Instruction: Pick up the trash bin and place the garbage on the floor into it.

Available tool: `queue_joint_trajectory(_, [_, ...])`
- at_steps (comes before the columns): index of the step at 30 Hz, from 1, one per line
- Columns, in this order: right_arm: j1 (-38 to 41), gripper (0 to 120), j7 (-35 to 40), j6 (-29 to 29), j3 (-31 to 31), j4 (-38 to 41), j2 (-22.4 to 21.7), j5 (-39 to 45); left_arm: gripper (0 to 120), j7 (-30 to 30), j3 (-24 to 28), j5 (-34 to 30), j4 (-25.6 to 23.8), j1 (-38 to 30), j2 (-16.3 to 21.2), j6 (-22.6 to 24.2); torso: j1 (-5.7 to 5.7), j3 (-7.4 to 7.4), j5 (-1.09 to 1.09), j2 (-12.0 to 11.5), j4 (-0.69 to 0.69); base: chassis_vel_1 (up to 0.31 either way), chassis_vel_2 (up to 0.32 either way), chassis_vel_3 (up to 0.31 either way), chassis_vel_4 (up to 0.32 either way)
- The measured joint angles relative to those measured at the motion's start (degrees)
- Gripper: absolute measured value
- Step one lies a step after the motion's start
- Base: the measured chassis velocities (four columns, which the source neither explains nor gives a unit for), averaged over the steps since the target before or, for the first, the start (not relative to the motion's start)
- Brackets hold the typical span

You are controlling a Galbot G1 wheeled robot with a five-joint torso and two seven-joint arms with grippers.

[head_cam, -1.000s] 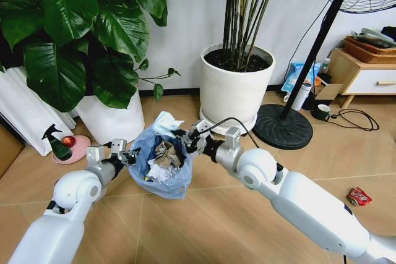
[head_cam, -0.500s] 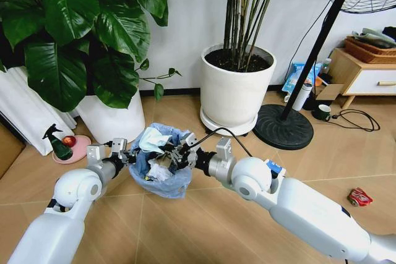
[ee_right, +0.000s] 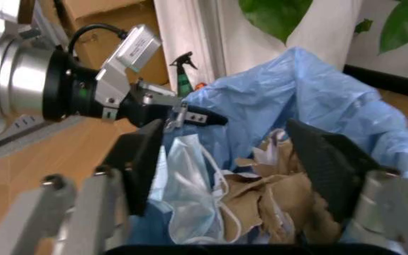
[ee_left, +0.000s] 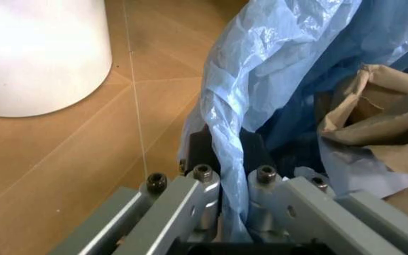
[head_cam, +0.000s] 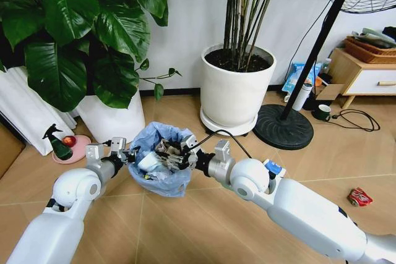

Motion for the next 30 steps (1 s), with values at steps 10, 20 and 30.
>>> queue_joint_trajectory(10, [-1.57,99,3.08,0.26,5.61,0.78,-0.07,0.05,0,0.03,-0.27,0.0,-0.1,-0.05,-0.02,-0.05,0.0,0.0,0.0,0.0,0.0,0.0,0.0,0.0,0.0])
queue_joint_trajectory(20, [-6.45,100,8.11,1.66,12.64,3.52,-2.44,-0.07,0,0.14,-0.9,0.11,-0.56,0.6,-0.14,-0.1,0.0,0.0,0.0,0.0,0.01,0.0,0.0,0.0,0.0])
queue_joint_trajectory(30, [-17.71,100,9.03,2.75,26.56,3.95,-3.05,-7.35,0,0.03,-2.19,0.32,-2.41,2.51,-0.17,-0.13,0.0,0.0,0.0,0.0,0.0,0.0,0.0,0.0,0.0])
